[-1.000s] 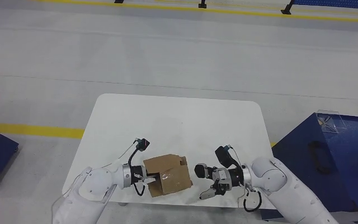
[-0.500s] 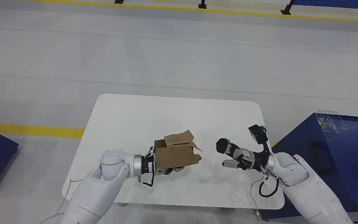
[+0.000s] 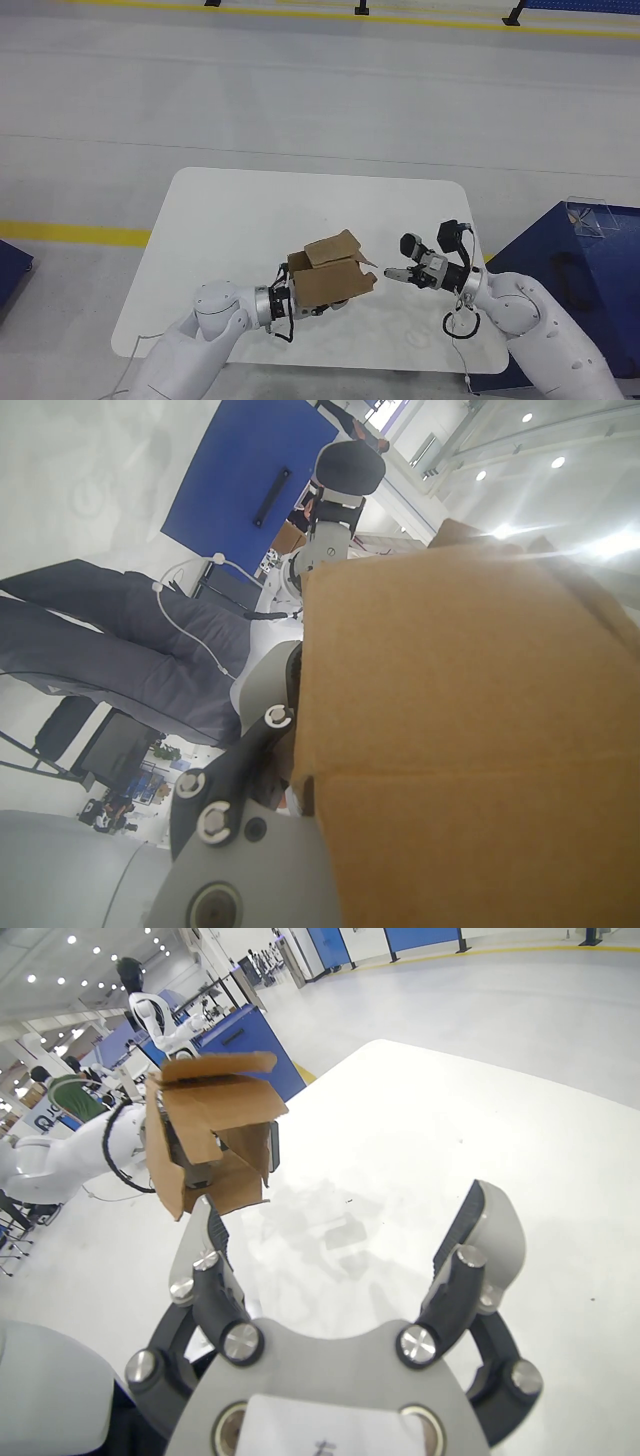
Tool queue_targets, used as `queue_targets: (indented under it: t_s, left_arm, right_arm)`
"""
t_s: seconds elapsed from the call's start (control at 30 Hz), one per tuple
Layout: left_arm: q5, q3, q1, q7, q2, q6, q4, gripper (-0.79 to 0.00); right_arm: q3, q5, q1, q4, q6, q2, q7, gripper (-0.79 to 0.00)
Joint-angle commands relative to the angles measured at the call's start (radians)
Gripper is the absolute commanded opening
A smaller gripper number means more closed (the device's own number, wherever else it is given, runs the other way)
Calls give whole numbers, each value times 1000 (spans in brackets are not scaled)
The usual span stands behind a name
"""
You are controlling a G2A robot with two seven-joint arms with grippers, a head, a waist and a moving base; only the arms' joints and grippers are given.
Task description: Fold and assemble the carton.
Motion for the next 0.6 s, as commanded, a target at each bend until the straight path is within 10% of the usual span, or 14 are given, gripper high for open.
queue_targets:
  t_s: [0.0, 0.57]
  left_arm:
    - [3, 7, 2, 14, -2, -4, -6, -785]
    - [-21, 29, -40, 63, -18, -23, 24, -785]
  right_arm:
    - [-13, -21, 11, 12, 3, -6, -13, 0]
    - [-181, -55, 134, 129, -29, -71, 56, 0]
